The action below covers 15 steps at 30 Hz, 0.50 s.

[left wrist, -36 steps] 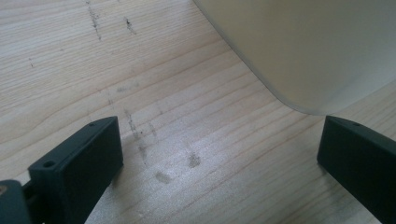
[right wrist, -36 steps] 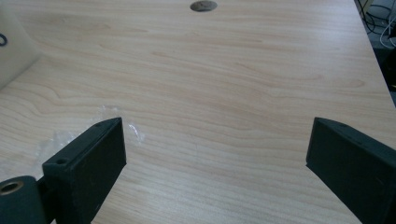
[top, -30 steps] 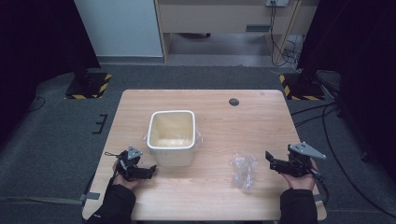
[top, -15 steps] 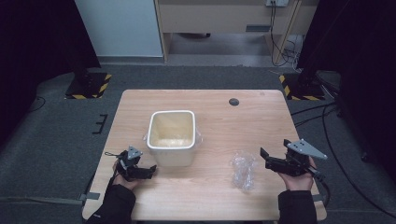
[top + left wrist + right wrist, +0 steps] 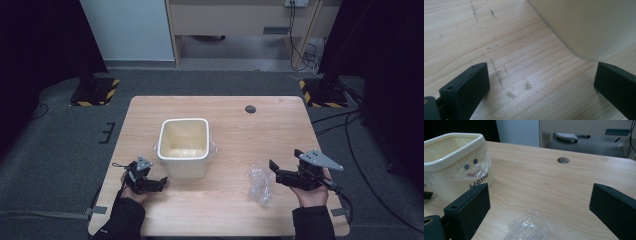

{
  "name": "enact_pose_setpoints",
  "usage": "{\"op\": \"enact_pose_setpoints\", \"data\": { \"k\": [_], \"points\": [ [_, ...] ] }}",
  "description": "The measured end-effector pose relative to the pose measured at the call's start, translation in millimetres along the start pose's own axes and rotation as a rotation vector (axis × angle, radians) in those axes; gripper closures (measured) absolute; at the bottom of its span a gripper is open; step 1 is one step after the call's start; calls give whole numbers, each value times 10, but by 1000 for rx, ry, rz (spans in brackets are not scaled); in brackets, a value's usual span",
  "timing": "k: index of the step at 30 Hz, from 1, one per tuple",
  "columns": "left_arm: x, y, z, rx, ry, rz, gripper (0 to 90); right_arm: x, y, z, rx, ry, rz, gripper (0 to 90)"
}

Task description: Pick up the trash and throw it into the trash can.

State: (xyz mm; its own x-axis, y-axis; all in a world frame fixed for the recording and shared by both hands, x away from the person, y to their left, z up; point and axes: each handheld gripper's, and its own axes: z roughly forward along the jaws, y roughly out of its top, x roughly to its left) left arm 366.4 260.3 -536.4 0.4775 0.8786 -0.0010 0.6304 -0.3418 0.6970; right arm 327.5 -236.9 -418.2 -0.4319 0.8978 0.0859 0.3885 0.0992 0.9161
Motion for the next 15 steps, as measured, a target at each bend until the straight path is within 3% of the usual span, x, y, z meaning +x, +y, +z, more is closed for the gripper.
{"op": "enact_pose_setpoints", "data": {
  "k": [5,15],
  "points": [
    [0,0,0,0,0,0,0,19,-114,132,31,22,25,32],
    [0,0,0,0,0,0,0,1,-341,336,113,15,48,30]
  ]
}}
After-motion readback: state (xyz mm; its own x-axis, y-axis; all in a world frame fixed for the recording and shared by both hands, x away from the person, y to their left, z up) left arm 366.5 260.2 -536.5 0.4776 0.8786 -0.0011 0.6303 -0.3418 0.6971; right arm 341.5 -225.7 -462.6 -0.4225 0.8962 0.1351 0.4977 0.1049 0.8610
